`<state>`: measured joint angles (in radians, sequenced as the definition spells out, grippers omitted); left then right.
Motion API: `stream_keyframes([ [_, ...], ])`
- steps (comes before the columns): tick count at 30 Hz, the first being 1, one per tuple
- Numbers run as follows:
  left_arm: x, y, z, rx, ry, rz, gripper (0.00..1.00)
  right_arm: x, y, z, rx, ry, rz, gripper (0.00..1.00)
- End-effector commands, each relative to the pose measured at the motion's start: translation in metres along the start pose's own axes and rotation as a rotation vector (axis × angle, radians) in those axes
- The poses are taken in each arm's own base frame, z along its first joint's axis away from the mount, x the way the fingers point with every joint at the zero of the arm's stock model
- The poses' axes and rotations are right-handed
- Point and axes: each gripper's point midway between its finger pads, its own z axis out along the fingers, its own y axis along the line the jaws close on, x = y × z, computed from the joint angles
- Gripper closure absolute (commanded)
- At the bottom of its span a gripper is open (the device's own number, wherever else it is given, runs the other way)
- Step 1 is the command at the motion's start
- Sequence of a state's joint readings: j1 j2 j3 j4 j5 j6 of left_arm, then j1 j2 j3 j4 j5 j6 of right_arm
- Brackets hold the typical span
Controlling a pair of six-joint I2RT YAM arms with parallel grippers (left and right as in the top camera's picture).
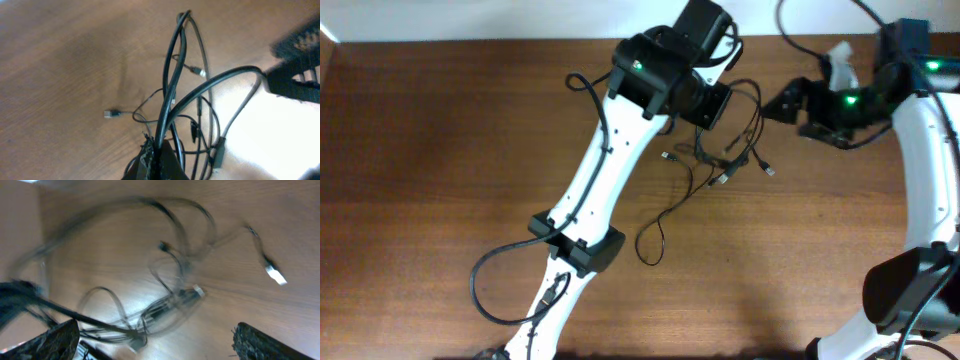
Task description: Untangle cables
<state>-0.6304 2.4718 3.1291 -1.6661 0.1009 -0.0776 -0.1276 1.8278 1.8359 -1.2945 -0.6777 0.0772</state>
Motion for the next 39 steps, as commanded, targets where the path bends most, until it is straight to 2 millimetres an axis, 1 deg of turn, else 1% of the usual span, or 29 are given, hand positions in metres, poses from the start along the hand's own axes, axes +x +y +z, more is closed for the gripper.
stream_keyframes([
  [1, 0.0, -0.014, -0.02, 0.261, -0.011, 0.036, 1.0, -0.002, 0.052, 0.014, -0.132, -0.008, -0.166, 0.01],
  [2, -0.001, -0.01, -0.022, 0.286, -0.015, 0.02, 1.0, 0.0, 0.063, 0.021, -0.138, -0.002, -0.202, 0.0],
  [3, -0.002, -0.009, -0.027, 0.314, -0.023, 0.01, 1.0, -0.001, 0.065, 0.026, -0.113, -0.006, -0.206, 0.05],
  [4, -0.005, -0.005, -0.036, 0.325, -0.043, 0.0, 1.0, -0.006, 0.055, 0.031, -0.03, -0.023, -0.144, 0.07],
  [5, -0.008, 0.0, -0.048, 0.316, -0.069, -0.004, 1.0, -0.011, 0.044, 0.034, 0.057, -0.049, -0.071, 0.14],
  [8, -0.016, 0.011, -0.127, 0.278, -0.226, 0.008, 1.0, -0.022, 0.022, 0.044, 0.171, -0.092, 0.094, 0.46],
  [9, -0.015, 0.012, -0.16, 0.262, -0.293, 0.016, 1.0, -0.023, 0.016, 0.048, 0.191, -0.086, 0.103, 0.52],
  [10, -0.014, 0.014, -0.184, 0.248, -0.341, 0.022, 1.0, -0.023, 0.014, 0.051, 0.193, -0.08, 0.107, 0.64],
  [11, -0.012, 0.015, -0.203, 0.236, -0.379, 0.025, 1.0, -0.023, 0.012, 0.053, 0.193, -0.075, 0.11, 0.74],
  [12, -0.01, 0.016, -0.214, 0.226, -0.401, 0.026, 1.0, -0.024, 0.013, 0.054, 0.184, -0.074, 0.109, 0.82],
  [13, -0.01, 0.02, -0.223, 0.212, -0.423, 0.024, 0.99, -0.023, 0.024, 0.056, 0.123, -0.059, 0.096, 0.85],
  [14, -0.012, 0.024, -0.226, 0.205, -0.439, 0.022, 1.0, -0.02, 0.047, 0.057, -0.005, -0.031, -0.004, 0.86],
  [15, -0.016, 0.027, -0.228, 0.197, -0.456, 0.024, 1.0, -0.015, 0.074, 0.055, -0.162, 0.001, -0.104, 0.75],
  [16, -0.021, 0.03, -0.231, 0.191, -0.48, 0.019, 1.0, -0.011, 0.086, 0.053, -0.231, 0.016, -0.121, 0.48],
  [17, -0.025, 0.033, -0.234, 0.189, -0.499, 0.004, 1.0, -0.01, 0.09, 0.052, -0.259, 0.024, -0.122, 0.33],
  [18, -0.028, 0.036, -0.235, 0.173, -0.511, 0.001, 1.0, -0.007, 0.096, 0.05, -0.297, 0.034, -0.129, 0.26],
  [20, -0.026, 0.041, -0.233, 0.147, -0.502, -0.009, 1.0, 0.0, 0.114, 0.044, -0.403, 0.052, -0.206, 0.2],
  [23, -0.025, 0.041, -0.232, 0.147, -0.494, -0.012, 0.99, 0.012, 0.13, 0.055, -0.416, 0.07, -0.322, 0.19],
  [24, -0.025, 0.041, -0.232, 0.148, -0.494, -0.012, 0.99, 0.016, 0.135, 0.061, -0.42, 0.082, -0.34, 0.19],
  [28, -0.025, 0.043, -0.232, 0.139, -0.495, -0.015, 0.98, 0.03, 0.137, 0.094, -0.422, 0.17, -0.324, 0.19],
  [30, -0.025, 0.044, -0.232, 0.135, -0.495, -0.016, 0.97, 0.036, 0.141, 0.104, -0.447, 0.203, -0.323, 0.19],
  [31, -0.025, 0.044, -0.232, 0.136, -0.495, -0.016, 0.98, 0.035, 0.143, 0.107, -0.448, 0.198, -0.327, 0.2],
  [32, -0.025, 0.044, -0.232, 0.136, -0.495, -0.017, 0.98, 0.028, 0.142, 0.11, -0.434, 0.178, -0.317, 0.25],
  [34, -0.026, 0.044, -0.233, 0.138, -0.5, -0.027, 0.98, 0.012, 0.135, 0.12, -0.341, 0.122, -0.265, 0.3],
  [35, -0.033, 0.044, -0.236, 0.146, -0.529, -0.056, 0.99, 0.009, 0.138, 0.132, -0.283, 0.096, -0.239, 0.35],
  [36, -0.037, 0.044, -0.239, 0.145, -0.551, -0.049, 0.99, 0.01, 0.14, 0.139, -0.246, 0.085, -0.231, 0.44],
  [37, -0.04, 0.045, -0.241, 0.146, -0.564, -0.057, 0.99, 0.011, 0.137, 0.146, -0.2, 0.078, -0.219, 0.57],
  [38, -0.041, 0.048, -0.242, 0.146, -0.57, -0.082, 0.99, 0.012, 0.136, 0.15, -0.171, 0.073, -0.219, 0.74],
  [39, -0.042, 0.062, -0.246, 0.135, -0.582, -0.144, 1.0, 0.014, 0.135, 0.154, -0.16, 0.079, -0.22, 0.85],
])
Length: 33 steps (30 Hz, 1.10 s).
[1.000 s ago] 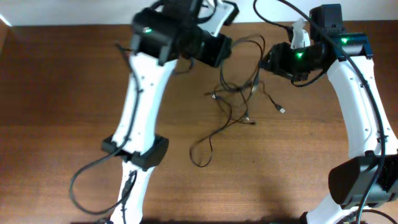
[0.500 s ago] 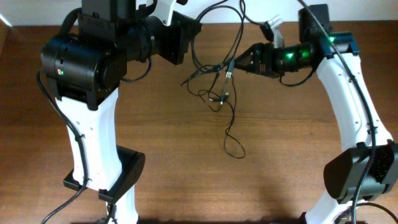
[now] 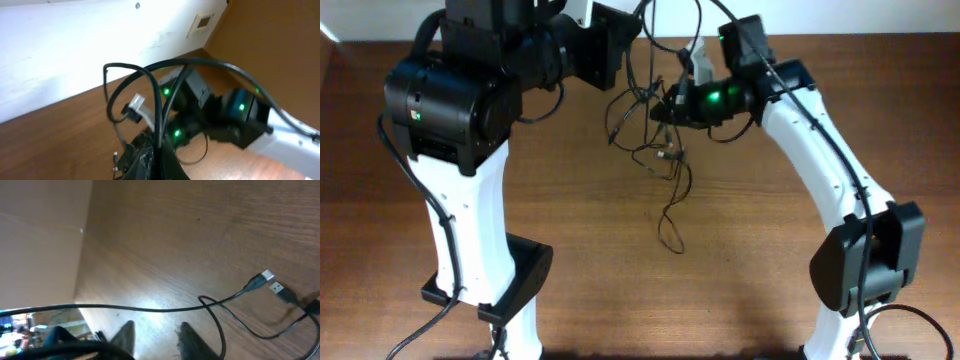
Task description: Untangle cables
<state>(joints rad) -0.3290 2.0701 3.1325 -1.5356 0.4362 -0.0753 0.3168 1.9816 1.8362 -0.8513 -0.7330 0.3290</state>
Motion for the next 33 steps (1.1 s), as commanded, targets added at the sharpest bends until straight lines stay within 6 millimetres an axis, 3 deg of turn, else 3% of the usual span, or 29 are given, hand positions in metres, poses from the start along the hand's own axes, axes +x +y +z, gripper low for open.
stream_keyframes([
  [1, -0.01, 0.034, -0.013, -0.069, -0.048, -0.146, 1.0, 0.0, -0.018, 0.008, 0.068, -0.001, 0.035, 0.96],
  [2, -0.011, 0.048, -0.018, -0.102, -0.058, -0.157, 1.0, 0.0, -0.022, 0.006, 0.076, -0.001, 0.045, 0.96],
  [4, -0.004, 0.105, -0.036, -0.331, -0.06, -0.21, 0.99, 0.002, -0.042, -0.017, 0.115, 0.002, 0.087, 0.96],
  [6, 0.034, 0.179, -0.062, -0.7, 0.058, -0.284, 1.0, 0.016, -0.078, -0.058, 0.293, 0.006, 0.177, 0.96],
  [8, 0.072, 0.219, -0.063, -0.871, 0.214, -0.323, 1.0, 0.032, -0.102, -0.098, 0.466, -0.001, 0.241, 0.96],
  [10, 0.109, 0.251, -0.047, -0.937, 0.358, -0.36, 1.0, 0.044, -0.12, -0.137, 0.599, -0.022, 0.292, 0.96],
  [12, 0.129, 0.265, -0.037, -0.945, 0.42, -0.382, 0.98, 0.05, -0.135, -0.17, 0.673, -0.057, 0.345, 0.96],
  [14, 0.148, 0.282, -0.03, -0.959, 0.469, -0.41, 0.89, 0.057, -0.151, -0.232, 0.704, -0.178, 0.451, 0.96],
  [16, 0.157, 0.287, -0.031, -0.965, 0.493, -0.424, 0.82, 0.056, -0.138, -0.266, 0.596, -0.277, 0.435, 0.96],
  [18, 0.158, 0.286, -0.031, -0.964, 0.498, -0.425, 0.71, 0.06, -0.116, -0.265, 0.513, -0.266, 0.379, 0.96],
  [21, 0.159, 0.282, -0.027, -0.924, 0.513, -0.416, 0.73, 0.063, -0.097, -0.238, 0.509, -0.182, 0.294, 0.96],
  [22, 0.157, 0.271, -0.013, -0.803, 0.523, -0.377, 0.74, 0.063, -0.099, -0.235, 0.56, -0.174, 0.283, 0.96],
  [24, 0.147, 0.235, 0.021, -0.475, 0.51, -0.248, 0.72, 0.065, -0.116, -0.249, 0.661, -0.226, 0.401, 0.96],
  [27, 0.135, 0.192, 0.049, -0.24, 0.473, -0.151, 0.67, 0.061, -0.145, -0.282, 0.728, -0.335, 0.517, 0.95],
  [29, 0.14, 0.162, 0.076, -0.166, 0.508, -0.082, 0.61, 0.062, -0.168, -0.293, 0.76, -0.356, 0.577, 0.73],
  [31, 0.161, 0.117, 0.118, -0.021, 0.588, 0.074, 0.55, 0.065, -0.189, -0.283, 0.763, -0.3, 0.622, 0.07],
  [32, 0.172, 0.089, 0.139, 0.103, 0.609, 0.176, 0.5, 0.066, -0.196, -0.277, 0.762, -0.274, 0.637, 0.0],
  [33, 0.19, 0.054, 0.162, 0.248, 0.632, 0.274, 0.46, 0.068, -0.202, -0.27, 0.755, -0.247, 0.652, 0.01],
])
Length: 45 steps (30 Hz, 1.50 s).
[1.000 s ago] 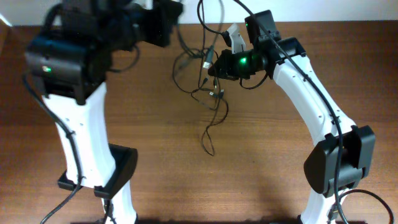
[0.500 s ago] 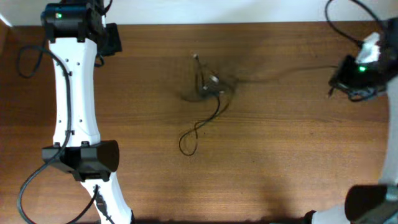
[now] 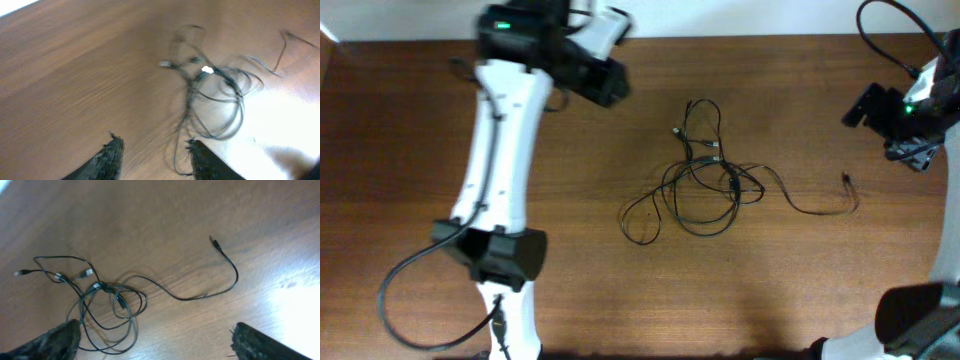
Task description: Untangle cables
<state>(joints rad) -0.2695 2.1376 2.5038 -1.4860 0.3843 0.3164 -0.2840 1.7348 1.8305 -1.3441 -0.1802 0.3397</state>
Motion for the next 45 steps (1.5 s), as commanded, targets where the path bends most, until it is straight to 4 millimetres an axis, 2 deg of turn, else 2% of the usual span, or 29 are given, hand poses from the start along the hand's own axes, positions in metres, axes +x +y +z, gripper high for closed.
stream_keyframes([
  [1, 0.003, -0.076, 0.074, 0.242, 0.08, 0.32, 0.44, 0.001, -0.006, 0.016, 0.028, 0.048, 0.018, 0.01],
  [3, 0.018, -0.115, 0.131, 0.323, 0.172, 0.414, 0.43, 0.004, -0.007, 0.016, 0.031, 0.06, -0.006, 0.01],
  [4, 0.023, -0.125, 0.15, 0.342, 0.194, 0.429, 0.43, 0.005, -0.008, 0.015, 0.033, 0.065, -0.005, 0.01],
  [5, 0.036, -0.14, 0.179, 0.375, 0.238, 0.465, 0.43, 0.006, -0.008, 0.015, 0.034, 0.07, -0.005, 0.01],
  [6, 0.05, -0.153, 0.196, 0.412, 0.283, 0.522, 0.42, 0.007, -0.008, 0.015, 0.035, 0.073, -0.019, 0.01],
  [8, 0.064, -0.167, 0.223, 0.444, 0.312, 0.581, 0.42, 0.01, -0.009, 0.015, 0.038, 0.085, -0.027, 0.01],
  [10, 0.069, -0.17, 0.25, 0.451, 0.311, 0.595, 0.43, 0.012, -0.01, 0.015, 0.041, 0.095, -0.034, 0.01],
  [12, 0.081, -0.175, 0.266, 0.494, 0.329, 0.577, 0.43, 0.013, -0.01, 0.015, 0.041, 0.099, -0.052, 0.01],
  [15, 0.086, -0.173, 0.281, 0.502, 0.329, 0.573, 0.53, 0.013, -0.01, 0.015, 0.041, 0.099, -0.052, 0.01],
  [16, 0.084, -0.173, 0.283, 0.499, 0.321, 0.577, 0.62, 0.013, -0.01, 0.015, 0.041, 0.099, -0.052, 0.01],
  [17, 0.083, -0.171, 0.284, 0.494, 0.317, 0.579, 0.75, 0.013, -0.01, 0.015, 0.041, 0.099, -0.052, 0.01],
  [18, 0.081, -0.169, 0.283, 0.487, 0.316, 0.561, 0.82, 0.013, -0.01, 0.015, 0.041, 0.1, -0.051, 0.01],
  [20, 0.069, -0.165, 0.271, 0.462, 0.306, 0.512, 0.84, 0.013, -0.01, 0.015, 0.041, 0.099, -0.052, 0.01],
  [21, 0.058, -0.165, 0.257, 0.455, 0.289, 0.515, 0.84, 0.013, -0.01, 0.015, 0.041, 0.1, -0.051, 0.01],
  [23, 0.044, -0.169, 0.239, 0.447, 0.26, 0.527, 0.92, 0.013, -0.01, 0.015, 0.041, 0.1, -0.051, 0.01],
  [24, 0.036, -0.172, 0.226, 0.441, 0.238, 0.537, 1.0, 0.013, -0.011, 0.015, 0.041, 0.1, -0.051, 0.01],
  [25, 0.024, -0.176, 0.205, 0.422, 0.208, 0.535, 1.0, 0.014, -0.01, 0.015, 0.037, 0.102, -0.051, 0.01],
  [26, 0.012, -0.172, 0.19, 0.376, 0.182, 0.502, 1.0, 0.015, -0.007, 0.015, 0.022, 0.106, -0.052, 0.01],
  [29, -0.027, -0.156, 0.12, 0.228, 0.034, 0.495, 0.98, 0.02, 0.006, 0.017, 0.001, 0.118, -0.108, 0.01],
  [30, -0.023, -0.148, 0.118, 0.194, 0.057, 0.539, 0.75, 0.022, 0.011, 0.018, -0.002, 0.12, -0.121, 0.01],
  [31, -0.011, -0.145, 0.126, 0.21, 0.105, 0.561, 0.63, 0.022, 0.012, 0.018, -0.003, 0.119, -0.125, 0.01],
  [32, 0.005, -0.14, 0.146, 0.238, 0.183, 0.539, 0.57, 0.022, 0.012, 0.018, -0.003, 0.118, -0.126, 0.01],
  [34, 0.034, -0.137, 0.179, 0.304, 0.296, 0.534, 0.57, 0.022, 0.011, 0.018, 0.001, 0.118, -0.125, 0.01],
  [35, 0.055, -0.132, 0.202, 0.332, 0.369, 0.521, 0.55, 0.022, 0.011, 0.018, 0.003, 0.117, -0.125, 0.01],
  [39, 0.09, -0.144, 0.244, 0.488, 0.404, 0.488, 0.48, 0.022, 0.011, 0.018, 0.003, 0.117, -0.125, 0.01],
  [41, 0.101, -0.146, 0.255, 0.503, 0.422, 0.483, 0.48, 0.022, 0.011, 0.018, 0.003, 0.117, -0.125, 0.01],
  [43, 0.102, -0.164, 0.252, 0.589, 0.401, 0.454, 0.48, 0.022, 0.011, 0.018, 0.003, 0.116, -0.125, 0.01],
  [44, 0.1, -0.17, 0.25, 0.621, 0.385, 0.454, 0.51, 0.022, 0.011, 0.018, 0.003, 0.116, -0.125, 0.01],
  [45, 0.1, -0.181, 0.247, 0.667, 0.372, 0.446, 0.68, 0.022, 0.011, 0.018, 0.003, 0.116, -0.126, 0.01],
])
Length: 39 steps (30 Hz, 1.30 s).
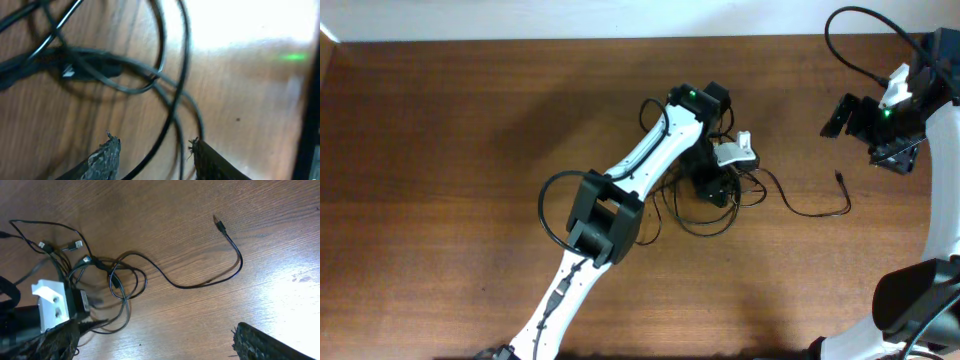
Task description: Untangle cables
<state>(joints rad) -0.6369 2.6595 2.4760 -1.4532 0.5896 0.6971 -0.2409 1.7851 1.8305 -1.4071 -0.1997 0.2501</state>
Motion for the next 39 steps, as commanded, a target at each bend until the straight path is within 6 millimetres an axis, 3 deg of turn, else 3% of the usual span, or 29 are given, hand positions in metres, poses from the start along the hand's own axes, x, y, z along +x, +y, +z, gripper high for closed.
stream_keyframes([
  [1, -0.014, -0.039, 0.006, 0.164, -0.064, 0.018, 0.82, 0.0, 0.002, -0.002, 0.0, -0.007, -0.017, 0.01],
  [6, 0.004, -0.063, 0.003, 0.252, 0.016, -0.071, 0.78, -0.002, 0.002, -0.002, -0.002, -0.013, -0.019, 0.01],
  [7, 0.005, -0.067, 0.002, 0.267, 0.018, -0.082, 1.0, -0.002, 0.002, -0.002, -0.002, -0.013, -0.018, 0.01],
  [8, 0.004, -0.068, -0.003, 0.269, 0.013, -0.087, 1.0, -0.002, 0.002, -0.002, -0.002, -0.013, -0.018, 0.01],
  [10, -0.011, -0.058, -0.031, 0.214, -0.048, -0.192, 1.0, -0.002, 0.002, -0.002, -0.003, -0.013, -0.018, 0.01],
  [11, -0.021, -0.053, -0.05, 0.177, -0.1, -0.224, 1.0, -0.002, 0.003, -0.002, -0.003, -0.013, -0.018, 0.01],
  [12, -0.043, -0.051, -0.093, 0.104, -0.213, -0.238, 1.0, -0.002, 0.003, -0.002, -0.003, -0.013, -0.018, 0.01],
  [13, -0.051, -0.052, -0.115, 0.069, -0.271, -0.24, 1.0, -0.002, 0.003, -0.002, -0.003, -0.013, -0.018, 0.01],
  [15, -0.072, -0.063, -0.185, -0.03, -0.464, -0.236, 1.0, -0.001, 0.004, -0.002, -0.01, -0.011, -0.019, 0.01],
  [18, -0.073, -0.083, -0.275, -0.122, -0.664, -0.244, 1.0, 0.005, 0.031, -0.004, -0.165, 0.021, -0.075, 0.01],
  [20, -0.069, -0.104, -0.345, -0.214, -0.831, -0.203, 1.0, 0.008, 0.042, -0.006, -0.221, 0.034, -0.086, 0.01],
  [22, -0.066, -0.134, -0.407, -0.293, -0.988, -0.14, 1.0, 0.014, 0.055, -0.003, -0.226, 0.043, -0.123, 0.01],
  [24, -0.061, -0.168, -0.456, -0.363, -1.111, -0.059, 1.0, 0.018, 0.077, 0.0, -0.243, 0.034, -0.187, 0.01],
  [27, -0.053, -0.201, -0.492, -0.41, -1.21, -0.008, 1.0, 0.025, 0.105, 0.001, -0.296, 0.031, -0.246, 0.01],
  [29, -0.053, -0.199, -0.502, -0.416, -1.254, -0.069, 1.0, 0.03, 0.131, -0.003, -0.39, 0.032, -0.291, 0.0],
  [31, -0.045, -0.194, -0.528, -0.479, -1.332, -0.105, 1.0, 0.031, 0.133, -0.003, -0.39, 0.031, -0.298, 0.0],
  [32, -0.029, -0.205, -0.559, -0.529, -1.414, -0.09, 1.0, 0.031, 0.132, -0.003, -0.39, 0.031, -0.297, 0.0],
  [34, 0.002, -0.235, -0.595, -0.636, -1.494, -0.055, 1.0, 0.03, 0.133, -0.003, -0.391, 0.029, -0.298, 0.0],
  [38, 0.077, -0.308, -0.65, -0.953, -1.627, -0.039, 1.0, 0.03, 0.133, -0.003, -0.392, 0.031, -0.29, 0.0],
  [39, 0.088, -0.317, -0.656, -1.011, -1.645, -0.047, 1.0, 0.031, 0.134, -0.003, -0.392, 0.032, -0.293, 0.01],
])
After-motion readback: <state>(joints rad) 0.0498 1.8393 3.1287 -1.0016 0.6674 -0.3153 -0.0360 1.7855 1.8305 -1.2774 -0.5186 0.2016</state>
